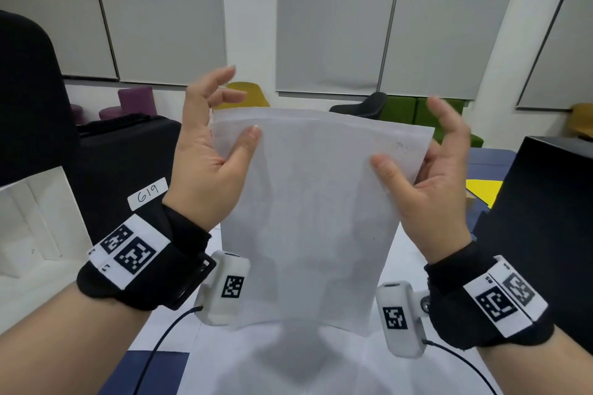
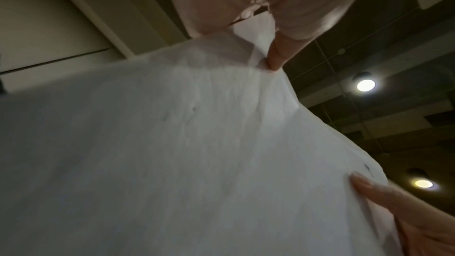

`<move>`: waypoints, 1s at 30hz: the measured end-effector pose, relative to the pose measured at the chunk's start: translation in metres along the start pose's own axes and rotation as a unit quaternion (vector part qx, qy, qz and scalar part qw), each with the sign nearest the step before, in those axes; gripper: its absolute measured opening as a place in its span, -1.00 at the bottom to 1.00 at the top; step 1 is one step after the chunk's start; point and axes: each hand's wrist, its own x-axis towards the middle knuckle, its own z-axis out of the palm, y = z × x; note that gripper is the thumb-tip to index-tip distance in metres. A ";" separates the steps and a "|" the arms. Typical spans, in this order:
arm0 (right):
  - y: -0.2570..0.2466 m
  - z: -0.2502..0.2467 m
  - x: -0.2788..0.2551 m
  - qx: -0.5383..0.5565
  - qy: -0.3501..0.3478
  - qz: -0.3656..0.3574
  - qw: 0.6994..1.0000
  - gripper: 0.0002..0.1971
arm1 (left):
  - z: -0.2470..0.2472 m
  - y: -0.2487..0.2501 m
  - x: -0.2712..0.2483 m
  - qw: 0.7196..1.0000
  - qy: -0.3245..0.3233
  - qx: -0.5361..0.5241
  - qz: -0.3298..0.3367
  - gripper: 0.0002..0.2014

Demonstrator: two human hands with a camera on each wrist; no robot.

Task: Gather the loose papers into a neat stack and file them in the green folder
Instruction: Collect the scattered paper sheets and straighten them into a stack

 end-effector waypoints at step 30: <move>-0.020 0.015 0.029 0.074 -0.033 0.215 0.973 -0.10 | 0.009 0.001 0.029 0.904 0.001 -0.208 -0.373 -0.70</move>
